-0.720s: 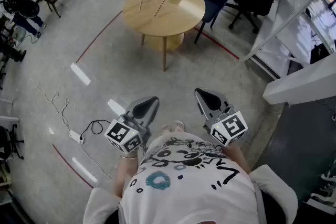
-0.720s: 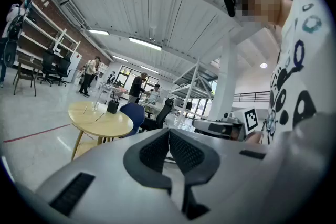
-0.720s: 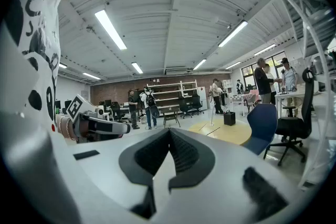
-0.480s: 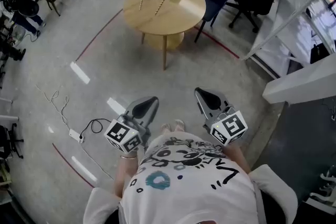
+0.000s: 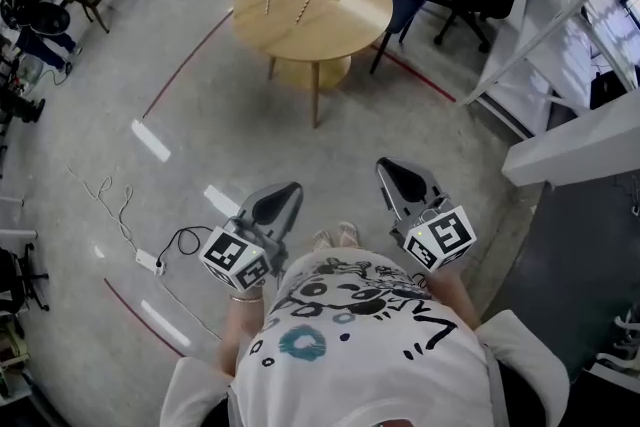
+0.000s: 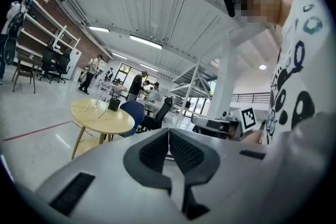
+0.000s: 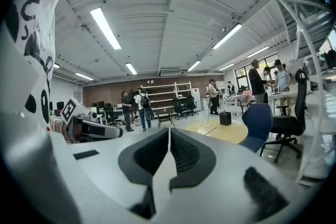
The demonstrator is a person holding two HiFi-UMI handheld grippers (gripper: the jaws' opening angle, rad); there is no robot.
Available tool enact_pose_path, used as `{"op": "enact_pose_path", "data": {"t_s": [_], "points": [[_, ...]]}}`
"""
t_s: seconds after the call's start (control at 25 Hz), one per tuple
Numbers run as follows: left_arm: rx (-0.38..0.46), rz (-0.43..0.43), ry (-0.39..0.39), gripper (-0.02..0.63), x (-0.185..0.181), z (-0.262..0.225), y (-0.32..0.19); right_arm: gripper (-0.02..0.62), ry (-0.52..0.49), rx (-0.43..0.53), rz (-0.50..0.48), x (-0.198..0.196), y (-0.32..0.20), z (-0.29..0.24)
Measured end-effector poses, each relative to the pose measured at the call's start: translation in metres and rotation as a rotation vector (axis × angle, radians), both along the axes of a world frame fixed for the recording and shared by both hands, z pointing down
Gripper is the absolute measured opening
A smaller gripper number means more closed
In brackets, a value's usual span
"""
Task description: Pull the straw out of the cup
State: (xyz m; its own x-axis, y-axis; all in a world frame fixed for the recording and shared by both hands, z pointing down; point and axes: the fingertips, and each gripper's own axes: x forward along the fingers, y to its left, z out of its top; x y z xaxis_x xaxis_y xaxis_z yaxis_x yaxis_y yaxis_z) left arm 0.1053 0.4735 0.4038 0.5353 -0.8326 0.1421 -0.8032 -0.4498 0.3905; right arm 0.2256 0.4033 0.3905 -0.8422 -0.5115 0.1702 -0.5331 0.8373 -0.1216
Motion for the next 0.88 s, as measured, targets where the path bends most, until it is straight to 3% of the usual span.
{"op": "enact_pose_path", "data": {"t_s": [0.6, 0.88], "points": [[0.022, -0.011, -0.006, 0.017, -0.036, 0.003, 0.014, 0.028, -0.001, 0.036, -0.011, -0.032, 0.017, -0.002], [0.011, -0.01, -0.003, 0.017, -0.042, 0.009, -0.007, 0.028, -0.004, 0.038, -0.016, -0.042, -0.007, -0.003]]}}
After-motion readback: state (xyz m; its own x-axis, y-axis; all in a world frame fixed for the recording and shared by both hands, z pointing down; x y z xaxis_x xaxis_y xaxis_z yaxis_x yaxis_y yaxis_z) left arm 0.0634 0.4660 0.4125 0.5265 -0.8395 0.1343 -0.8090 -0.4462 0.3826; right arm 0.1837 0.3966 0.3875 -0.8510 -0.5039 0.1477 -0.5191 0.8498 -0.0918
